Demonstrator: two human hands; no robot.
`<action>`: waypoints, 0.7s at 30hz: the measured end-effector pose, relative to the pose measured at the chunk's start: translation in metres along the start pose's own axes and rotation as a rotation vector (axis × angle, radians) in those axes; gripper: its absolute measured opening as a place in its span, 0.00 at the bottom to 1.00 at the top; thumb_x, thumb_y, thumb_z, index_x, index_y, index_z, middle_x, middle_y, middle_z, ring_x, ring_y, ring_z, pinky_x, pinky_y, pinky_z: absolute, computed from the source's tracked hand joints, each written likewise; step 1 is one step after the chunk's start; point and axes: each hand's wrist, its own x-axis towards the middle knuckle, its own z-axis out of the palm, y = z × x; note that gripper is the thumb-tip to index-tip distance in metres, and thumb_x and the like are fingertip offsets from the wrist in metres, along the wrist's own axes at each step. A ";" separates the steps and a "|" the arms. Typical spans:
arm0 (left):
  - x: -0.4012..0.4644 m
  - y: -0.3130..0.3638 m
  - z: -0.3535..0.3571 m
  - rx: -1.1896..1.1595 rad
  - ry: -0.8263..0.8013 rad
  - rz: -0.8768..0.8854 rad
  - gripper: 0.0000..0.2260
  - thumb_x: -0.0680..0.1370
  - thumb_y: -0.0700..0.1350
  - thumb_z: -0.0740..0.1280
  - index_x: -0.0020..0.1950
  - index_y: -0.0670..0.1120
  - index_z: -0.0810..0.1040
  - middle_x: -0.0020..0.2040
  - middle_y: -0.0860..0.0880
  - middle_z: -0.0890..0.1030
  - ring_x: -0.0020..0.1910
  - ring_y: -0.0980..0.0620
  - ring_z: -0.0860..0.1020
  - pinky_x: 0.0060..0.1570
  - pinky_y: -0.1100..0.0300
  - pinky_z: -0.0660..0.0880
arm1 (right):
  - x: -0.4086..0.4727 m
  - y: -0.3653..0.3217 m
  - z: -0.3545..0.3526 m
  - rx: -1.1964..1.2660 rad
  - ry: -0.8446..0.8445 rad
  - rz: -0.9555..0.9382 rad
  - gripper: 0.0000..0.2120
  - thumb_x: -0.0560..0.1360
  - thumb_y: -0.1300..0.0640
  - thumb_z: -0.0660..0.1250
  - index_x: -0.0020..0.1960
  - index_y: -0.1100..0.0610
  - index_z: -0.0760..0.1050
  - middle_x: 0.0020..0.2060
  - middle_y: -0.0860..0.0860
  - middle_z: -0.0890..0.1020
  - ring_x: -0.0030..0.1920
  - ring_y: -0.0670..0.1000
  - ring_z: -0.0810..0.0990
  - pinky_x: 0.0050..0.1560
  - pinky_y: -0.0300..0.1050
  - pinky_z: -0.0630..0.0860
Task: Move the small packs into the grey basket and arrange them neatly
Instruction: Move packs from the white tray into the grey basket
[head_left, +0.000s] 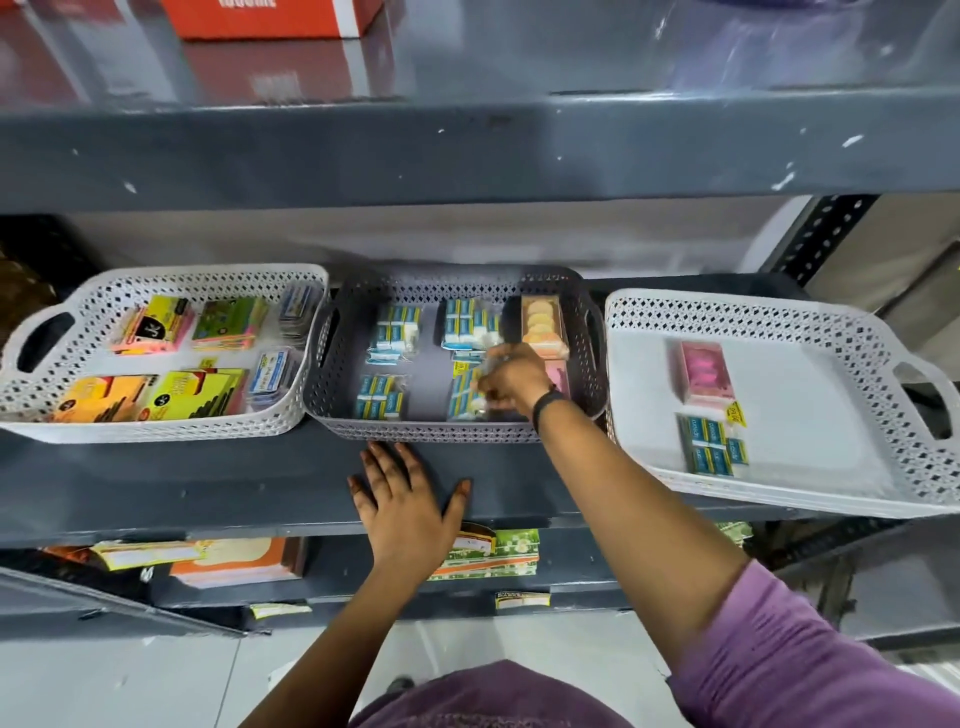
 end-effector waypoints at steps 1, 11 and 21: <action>0.000 0.000 0.000 -0.003 0.001 0.000 0.42 0.74 0.68 0.47 0.75 0.39 0.42 0.76 0.34 0.45 0.76 0.37 0.43 0.72 0.40 0.40 | 0.002 0.002 0.002 -0.036 0.024 0.008 0.12 0.71 0.75 0.65 0.47 0.60 0.71 0.56 0.63 0.79 0.57 0.62 0.80 0.50 0.58 0.81; 0.000 0.001 -0.001 -0.005 -0.006 0.002 0.42 0.74 0.68 0.48 0.75 0.39 0.42 0.76 0.34 0.44 0.76 0.38 0.42 0.72 0.40 0.40 | -0.038 0.003 -0.069 -0.337 0.405 -0.367 0.14 0.70 0.64 0.70 0.56 0.60 0.80 0.52 0.58 0.85 0.53 0.56 0.83 0.49 0.40 0.75; 0.000 0.002 -0.001 0.010 -0.008 -0.006 0.42 0.74 0.67 0.49 0.75 0.39 0.44 0.76 0.33 0.45 0.76 0.37 0.44 0.72 0.39 0.43 | -0.064 0.069 -0.158 -0.821 0.489 0.239 0.22 0.73 0.52 0.70 0.63 0.61 0.72 0.62 0.61 0.76 0.63 0.61 0.75 0.58 0.52 0.74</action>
